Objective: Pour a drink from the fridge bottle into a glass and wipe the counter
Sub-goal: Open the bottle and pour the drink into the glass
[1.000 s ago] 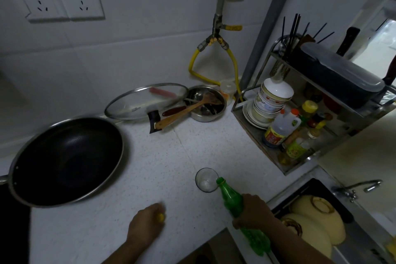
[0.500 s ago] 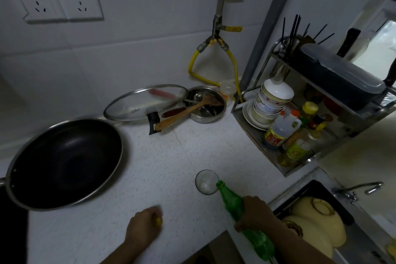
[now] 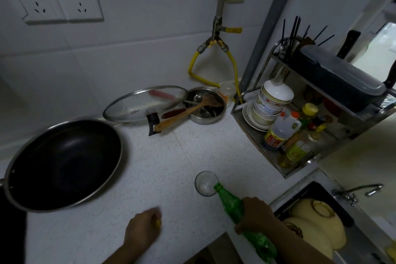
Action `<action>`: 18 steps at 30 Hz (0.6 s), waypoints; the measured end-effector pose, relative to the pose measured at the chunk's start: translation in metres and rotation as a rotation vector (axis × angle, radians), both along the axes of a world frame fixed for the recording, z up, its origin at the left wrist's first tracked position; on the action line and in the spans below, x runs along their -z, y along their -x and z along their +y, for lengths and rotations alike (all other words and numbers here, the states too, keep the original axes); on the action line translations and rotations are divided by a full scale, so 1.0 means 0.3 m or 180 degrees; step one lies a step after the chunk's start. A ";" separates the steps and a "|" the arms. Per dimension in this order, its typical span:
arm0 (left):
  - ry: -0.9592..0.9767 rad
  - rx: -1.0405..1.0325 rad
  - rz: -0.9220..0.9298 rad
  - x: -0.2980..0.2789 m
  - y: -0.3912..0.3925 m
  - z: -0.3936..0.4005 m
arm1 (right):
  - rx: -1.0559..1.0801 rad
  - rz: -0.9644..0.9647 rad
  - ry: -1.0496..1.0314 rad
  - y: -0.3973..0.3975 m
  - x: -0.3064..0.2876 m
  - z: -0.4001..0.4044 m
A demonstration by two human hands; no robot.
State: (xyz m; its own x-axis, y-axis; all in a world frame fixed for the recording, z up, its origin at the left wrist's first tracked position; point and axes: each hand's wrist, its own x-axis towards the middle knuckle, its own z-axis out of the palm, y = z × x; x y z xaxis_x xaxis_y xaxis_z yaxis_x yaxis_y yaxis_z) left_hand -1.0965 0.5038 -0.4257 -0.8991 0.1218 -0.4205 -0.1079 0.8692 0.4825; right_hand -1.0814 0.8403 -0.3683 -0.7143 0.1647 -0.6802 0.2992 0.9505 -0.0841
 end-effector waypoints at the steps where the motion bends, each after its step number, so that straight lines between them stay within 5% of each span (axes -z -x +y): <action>1: 0.0014 -0.0007 -0.0018 -0.002 -0.001 0.000 | 0.0002 -0.0013 -0.0008 -0.002 0.000 0.000; 18: 0.0034 0.0067 0.0004 0.002 -0.002 -0.001 | -0.0032 -0.0056 -0.0128 -0.016 -0.010 0.017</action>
State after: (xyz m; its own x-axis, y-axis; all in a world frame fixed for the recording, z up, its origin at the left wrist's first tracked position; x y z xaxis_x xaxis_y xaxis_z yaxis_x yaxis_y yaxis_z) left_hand -1.0958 0.5035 -0.4264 -0.8969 0.1362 -0.4208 -0.0890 0.8764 0.4733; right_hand -1.0766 0.8452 -0.3654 -0.7041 0.1851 -0.6855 0.2908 0.9559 -0.0405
